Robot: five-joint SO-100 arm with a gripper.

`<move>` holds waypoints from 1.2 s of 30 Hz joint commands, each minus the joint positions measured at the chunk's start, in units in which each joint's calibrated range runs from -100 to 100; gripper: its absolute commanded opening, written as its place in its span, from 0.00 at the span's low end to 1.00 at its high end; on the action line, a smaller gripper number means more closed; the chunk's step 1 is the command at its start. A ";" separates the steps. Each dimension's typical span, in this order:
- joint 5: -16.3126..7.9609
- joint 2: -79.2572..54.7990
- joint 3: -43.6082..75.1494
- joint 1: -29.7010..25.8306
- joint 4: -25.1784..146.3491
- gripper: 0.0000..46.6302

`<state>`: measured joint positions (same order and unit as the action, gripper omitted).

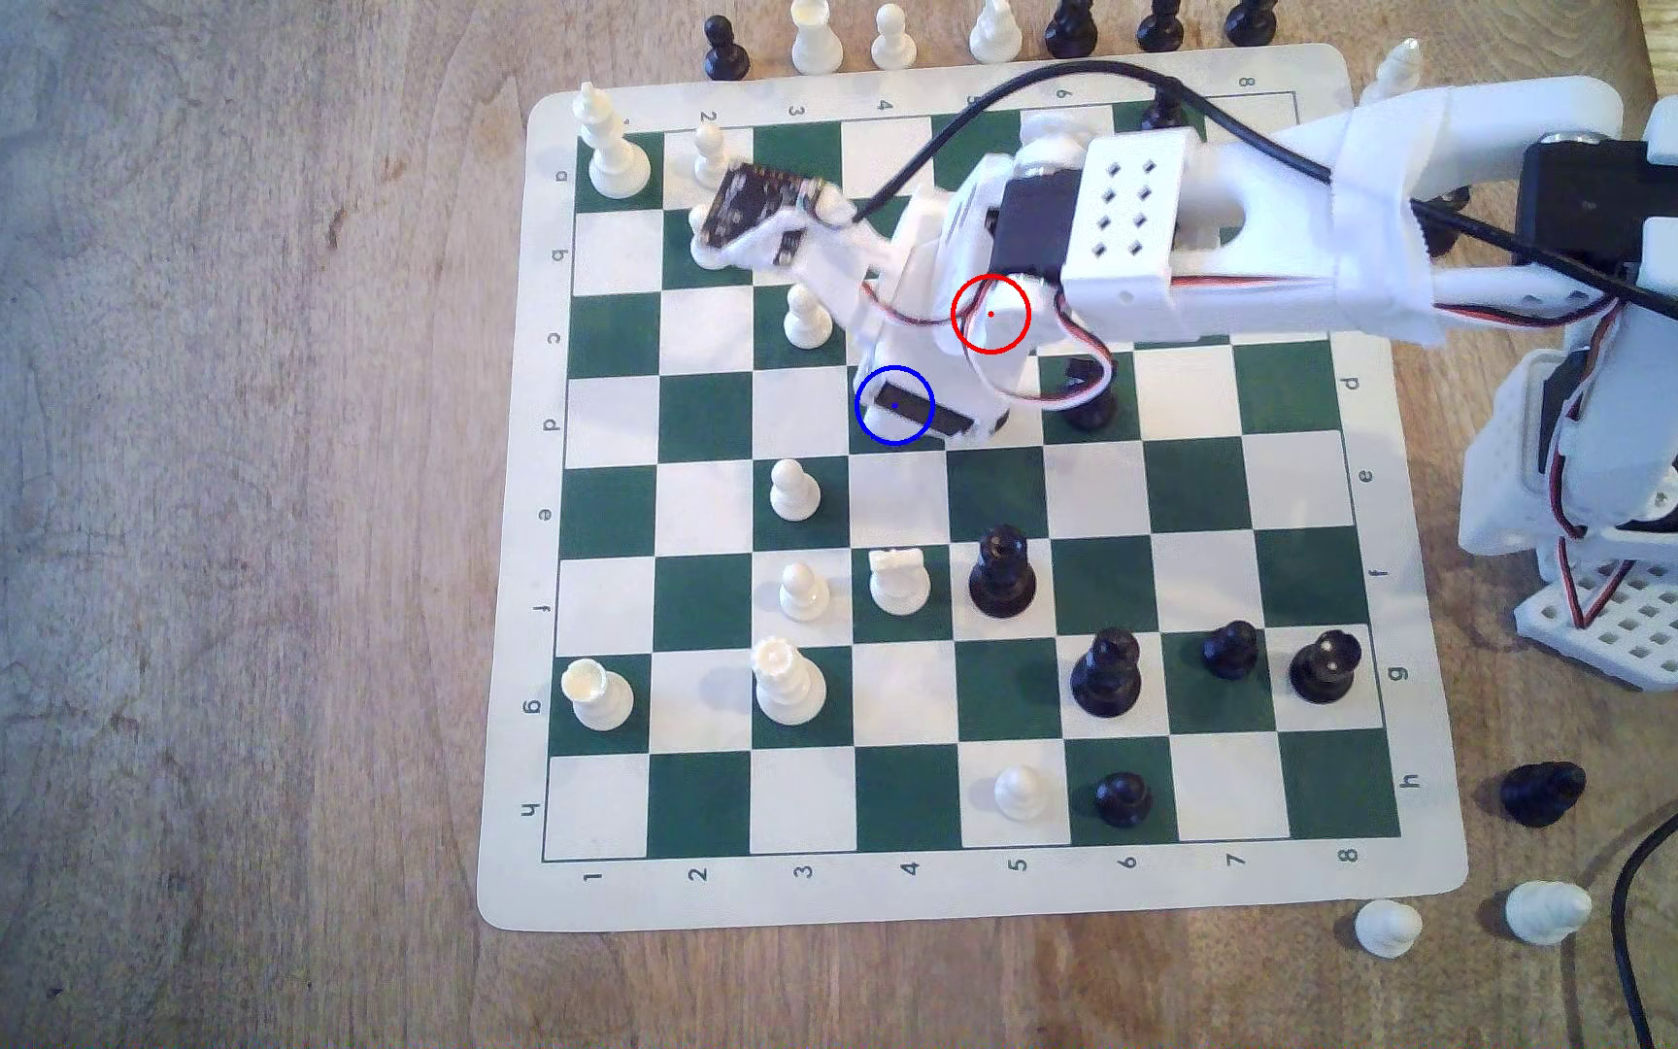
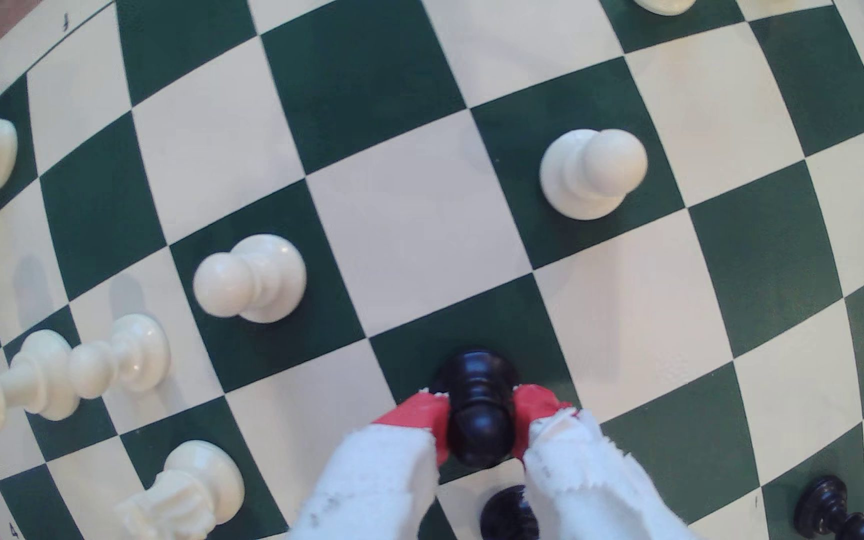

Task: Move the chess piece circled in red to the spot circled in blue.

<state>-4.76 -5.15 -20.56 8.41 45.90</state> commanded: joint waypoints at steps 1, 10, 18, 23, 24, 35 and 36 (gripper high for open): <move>0.59 1.16 4.24 0.78 -0.69 0.02; 0.54 0.74 4.15 0.39 -0.77 0.02; 0.15 -0.20 4.42 0.39 -2.00 0.06; 0.20 0.06 4.15 0.63 -1.83 0.17; 0.20 0.23 4.15 0.63 -1.75 0.20; 0.29 8.04 3.06 1.80 2.02 0.42; 0.39 9.14 2.07 1.88 2.02 0.42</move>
<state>-4.76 -5.32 -20.56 10.18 47.01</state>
